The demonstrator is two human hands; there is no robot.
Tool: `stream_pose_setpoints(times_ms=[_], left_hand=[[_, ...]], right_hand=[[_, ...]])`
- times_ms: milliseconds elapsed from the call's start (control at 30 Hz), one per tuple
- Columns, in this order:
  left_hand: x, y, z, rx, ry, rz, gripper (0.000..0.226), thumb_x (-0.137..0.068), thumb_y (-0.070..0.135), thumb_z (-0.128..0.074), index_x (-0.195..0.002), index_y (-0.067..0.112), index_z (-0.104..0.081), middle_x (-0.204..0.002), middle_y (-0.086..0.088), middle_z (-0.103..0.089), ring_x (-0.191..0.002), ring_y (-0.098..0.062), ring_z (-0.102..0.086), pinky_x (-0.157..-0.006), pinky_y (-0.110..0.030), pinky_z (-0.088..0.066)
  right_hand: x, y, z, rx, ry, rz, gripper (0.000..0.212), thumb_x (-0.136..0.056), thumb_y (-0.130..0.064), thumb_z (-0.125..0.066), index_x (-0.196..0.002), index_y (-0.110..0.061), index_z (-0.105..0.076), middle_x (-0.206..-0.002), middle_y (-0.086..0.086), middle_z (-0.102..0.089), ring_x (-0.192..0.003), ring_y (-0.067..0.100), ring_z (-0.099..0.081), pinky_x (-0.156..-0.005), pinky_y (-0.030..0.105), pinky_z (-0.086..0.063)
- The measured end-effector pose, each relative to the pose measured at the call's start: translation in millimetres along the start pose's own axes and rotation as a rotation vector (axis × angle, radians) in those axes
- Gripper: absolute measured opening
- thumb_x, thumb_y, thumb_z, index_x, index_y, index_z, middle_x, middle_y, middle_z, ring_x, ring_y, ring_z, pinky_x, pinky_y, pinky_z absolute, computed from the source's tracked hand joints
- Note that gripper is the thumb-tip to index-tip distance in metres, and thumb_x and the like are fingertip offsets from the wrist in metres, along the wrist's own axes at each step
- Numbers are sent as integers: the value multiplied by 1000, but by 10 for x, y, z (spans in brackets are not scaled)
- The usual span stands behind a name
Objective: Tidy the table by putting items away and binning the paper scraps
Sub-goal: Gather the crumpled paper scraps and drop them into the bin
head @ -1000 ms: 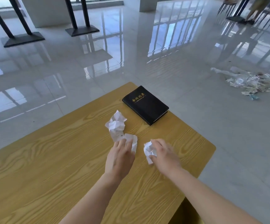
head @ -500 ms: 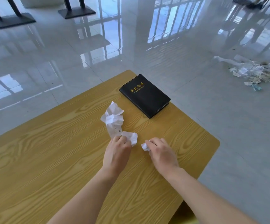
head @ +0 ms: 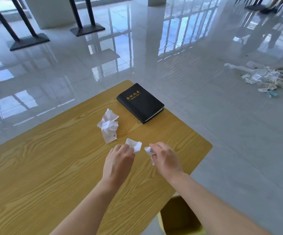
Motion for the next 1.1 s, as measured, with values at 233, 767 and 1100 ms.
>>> stream_pose_setpoints(times_ms=[233, 767, 1100], left_hand=[[263, 413, 112, 34, 26, 17, 9, -85, 8, -63, -78, 9, -66, -88, -6, -68, -80, -28, -62, -65, -44, -52], [959, 1436, 146, 22, 30, -7, 6, -86, 15, -68, -90, 12, -70, -93, -3, -69, -81, -23, -63, -67, -36, -53], [1057, 1772, -172, 102, -31, -70, 16, -95, 15, -52, -95, 10, -67, -97, -4, -65, -88, -24, -59, -73, -39, -51]], right_hand=[[392, 144, 263, 4, 13, -1, 44, -92, -5, -61, -135, -13, -57, -120, 3, -62, -110, 22, -56, -85, 23, -46], [1385, 668, 777, 31, 67, 33, 37, -87, -13, -68, -124, -14, -64, -112, 4, -65, -97, 19, -60, -77, 20, -44], [1813, 981, 771, 71, 62, -127, 27, -88, -17, -65, -114, -23, -66, -105, -4, -65, -87, 15, -60, -64, 17, -37]])
Point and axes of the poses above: each hand's wrist, its own x-axis away from the middle knuckle, its own z-axis out of the back of the hand, y = z × x, the point moved 8 cm from there along -x, towards the middle knuckle
